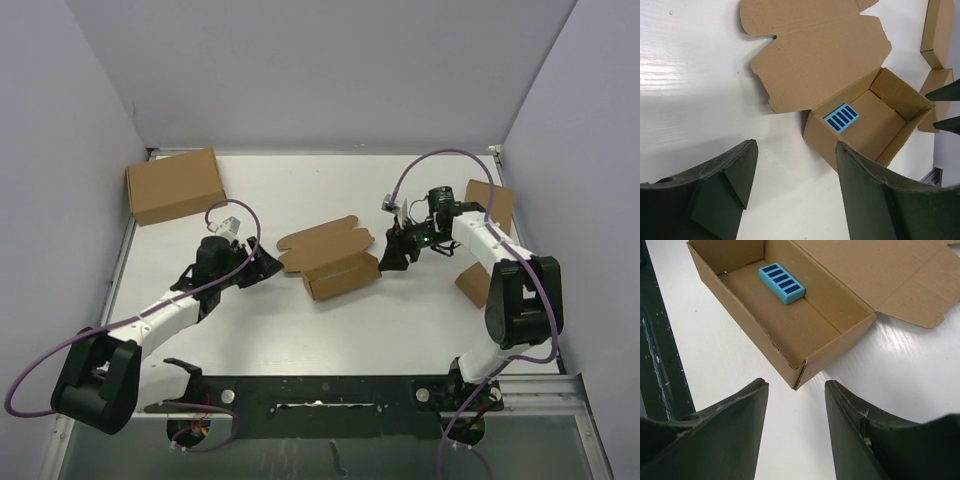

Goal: Fold the paper box

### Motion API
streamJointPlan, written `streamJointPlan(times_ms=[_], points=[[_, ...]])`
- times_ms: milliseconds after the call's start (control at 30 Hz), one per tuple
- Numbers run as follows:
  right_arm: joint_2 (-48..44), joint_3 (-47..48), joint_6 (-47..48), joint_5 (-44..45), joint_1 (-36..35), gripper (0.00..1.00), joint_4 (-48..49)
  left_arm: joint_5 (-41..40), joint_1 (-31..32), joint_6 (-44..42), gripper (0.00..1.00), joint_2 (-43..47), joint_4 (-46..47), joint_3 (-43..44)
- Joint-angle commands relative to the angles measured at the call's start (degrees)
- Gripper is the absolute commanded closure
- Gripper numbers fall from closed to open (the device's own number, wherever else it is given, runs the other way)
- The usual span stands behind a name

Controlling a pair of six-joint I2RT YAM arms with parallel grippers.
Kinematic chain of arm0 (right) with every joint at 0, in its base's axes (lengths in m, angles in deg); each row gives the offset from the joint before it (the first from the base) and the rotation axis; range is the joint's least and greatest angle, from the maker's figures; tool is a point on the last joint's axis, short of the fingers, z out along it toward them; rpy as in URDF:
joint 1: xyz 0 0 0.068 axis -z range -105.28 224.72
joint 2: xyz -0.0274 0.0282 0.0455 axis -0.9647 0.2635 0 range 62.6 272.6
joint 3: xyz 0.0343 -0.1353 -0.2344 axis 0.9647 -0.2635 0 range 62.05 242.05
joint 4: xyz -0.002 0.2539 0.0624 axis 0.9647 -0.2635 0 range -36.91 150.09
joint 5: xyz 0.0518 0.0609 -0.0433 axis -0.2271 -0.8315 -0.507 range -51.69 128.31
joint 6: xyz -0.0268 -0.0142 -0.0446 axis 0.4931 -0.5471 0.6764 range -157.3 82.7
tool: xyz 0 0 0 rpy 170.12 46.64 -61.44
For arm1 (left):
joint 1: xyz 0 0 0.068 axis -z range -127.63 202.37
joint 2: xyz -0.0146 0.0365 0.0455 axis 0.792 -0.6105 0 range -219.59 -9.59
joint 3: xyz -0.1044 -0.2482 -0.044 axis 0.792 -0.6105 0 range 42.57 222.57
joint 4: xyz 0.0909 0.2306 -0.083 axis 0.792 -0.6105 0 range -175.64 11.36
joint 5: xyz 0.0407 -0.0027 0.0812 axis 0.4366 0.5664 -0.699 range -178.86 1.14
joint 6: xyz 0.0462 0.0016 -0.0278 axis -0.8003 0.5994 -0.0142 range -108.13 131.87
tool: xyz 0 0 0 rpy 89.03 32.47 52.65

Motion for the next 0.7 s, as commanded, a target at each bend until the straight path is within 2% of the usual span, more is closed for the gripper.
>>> streamJointPlan(times_ms=[0, 167, 300, 433, 667], points=[[-3.0, -0.3, -0.1, 1.1, -1.0, 0.50, 2.5, 1.3, -0.5, 0.2, 0.38, 0.9, 3.0, 1.0], [-5.9, 1.4, -2.4, 0.6, -0.9, 0.54, 6.6, 0.9, -0.5, 1.0, 0.39, 0.8, 3.2, 0.6], [-4.5, 4.8, -7.2, 1.5, -2.3, 0.71, 10.8, 0.0, -0.6, 2.5, 0.39, 1.2, 3.3, -0.7], [0.0, 8.8, -6.3, 4.5, -7.0, 0.90, 8.6, -0.2, -0.7, 3.9, 0.38, 1.7, 4.4, -2.2], [1.3, 6.2, -2.4, 10.3, -11.1, 0.95, 7.2, -1.9, -1.9, 7.2, 0.31, 1.2, 4.9, -3.5]])
